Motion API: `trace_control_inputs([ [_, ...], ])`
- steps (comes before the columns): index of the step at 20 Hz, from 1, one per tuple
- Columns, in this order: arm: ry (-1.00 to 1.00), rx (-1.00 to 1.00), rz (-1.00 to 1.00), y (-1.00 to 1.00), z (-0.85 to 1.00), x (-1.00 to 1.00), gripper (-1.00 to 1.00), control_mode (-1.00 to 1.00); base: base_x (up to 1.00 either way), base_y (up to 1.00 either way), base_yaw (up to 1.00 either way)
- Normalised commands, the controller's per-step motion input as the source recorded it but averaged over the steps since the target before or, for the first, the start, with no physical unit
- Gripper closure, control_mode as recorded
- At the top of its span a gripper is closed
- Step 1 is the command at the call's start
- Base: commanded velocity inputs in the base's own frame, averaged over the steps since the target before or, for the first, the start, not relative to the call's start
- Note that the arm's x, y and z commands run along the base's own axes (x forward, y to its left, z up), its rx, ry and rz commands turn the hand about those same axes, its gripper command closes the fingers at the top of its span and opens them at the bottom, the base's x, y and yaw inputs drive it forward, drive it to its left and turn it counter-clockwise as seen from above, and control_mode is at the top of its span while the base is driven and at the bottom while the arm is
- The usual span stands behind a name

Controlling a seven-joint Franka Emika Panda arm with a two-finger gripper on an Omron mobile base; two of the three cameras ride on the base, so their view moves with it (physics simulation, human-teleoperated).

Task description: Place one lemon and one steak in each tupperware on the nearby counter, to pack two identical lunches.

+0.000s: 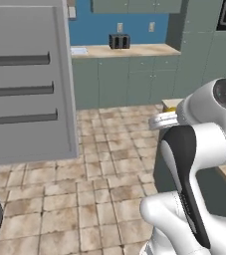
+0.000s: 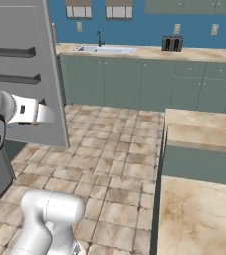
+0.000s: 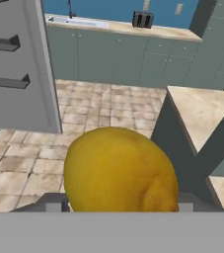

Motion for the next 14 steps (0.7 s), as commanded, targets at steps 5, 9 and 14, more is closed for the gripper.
trace_control_inputs([
  [5, 0.00, 0.00, 0.00, 0.00, 0.00, 0.00, 1.00, 1.00, 0.16, -0.47, 0.00],
  [9, 0.00, 0.00, 0.00, 0.00, 0.00, 0.00, 1.00, 1.00, 0.72, -0.28, 0.00],
  [14, 0.00, 0.00, 0.00, 0.00, 0.00, 0.00, 1.00, 1.00, 1.00, -0.23, 0.00],
])
